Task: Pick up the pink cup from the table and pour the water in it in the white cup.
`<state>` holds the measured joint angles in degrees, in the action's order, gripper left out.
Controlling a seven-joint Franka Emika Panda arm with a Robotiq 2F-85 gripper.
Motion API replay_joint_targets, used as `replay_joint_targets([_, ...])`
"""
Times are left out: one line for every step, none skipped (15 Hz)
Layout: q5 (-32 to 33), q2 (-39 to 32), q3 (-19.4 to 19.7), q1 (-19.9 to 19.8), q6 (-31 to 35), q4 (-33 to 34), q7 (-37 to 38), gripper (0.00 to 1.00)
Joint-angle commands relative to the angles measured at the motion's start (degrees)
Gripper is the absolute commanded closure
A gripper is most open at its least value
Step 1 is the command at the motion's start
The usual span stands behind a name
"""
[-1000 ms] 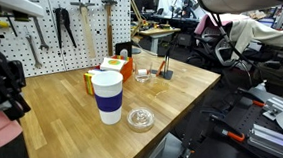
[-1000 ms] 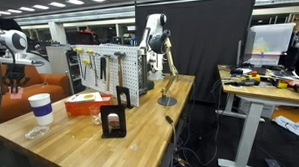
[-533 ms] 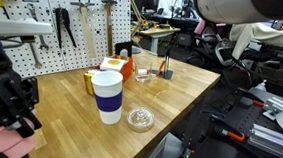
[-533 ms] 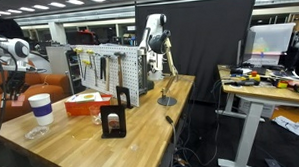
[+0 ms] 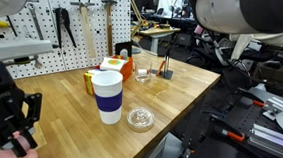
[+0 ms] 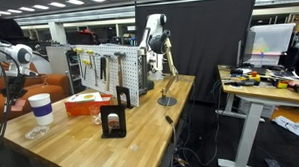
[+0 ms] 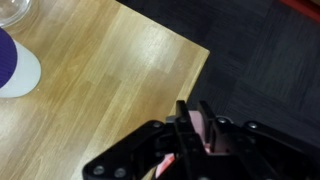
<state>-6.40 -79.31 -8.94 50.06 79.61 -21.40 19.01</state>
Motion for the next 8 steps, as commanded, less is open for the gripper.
replay_joint_targets([-1.6, -1.0, -0.3, -0.1, 3.4, 1.0, 5.7, 0.96])
replay_joint_targets([-1.5, -1.0, -0.2, 0.1, 4.4, 0.8, 6.6, 0.96])
replay_joint_targets([-1.5, -1.2, -0.1, 0.2, 5.6, 0.9, 7.4, 0.96])
replay_joint_targets([-1.2, -1.4, 0.0, 0.3, 7.0, 1.0, 7.7, 0.96])
replay_joint_targets([-1.0, -1.4, 0.2, 0.5, 7.9, 0.9, 7.6, 0.96])
replay_joint_targets([-0.7, -0.9, 0.2, 0.4, 6.4, 0.2, 6.6, 0.85])
replay_joint_targets([-0.7, -0.9, 0.2, 0.5, 6.9, 0.2, 6.8, 0.85])
replay_joint_targets([-0.7, -0.9, 0.2, 0.5, 7.1, 0.2, 6.9, 0.85])
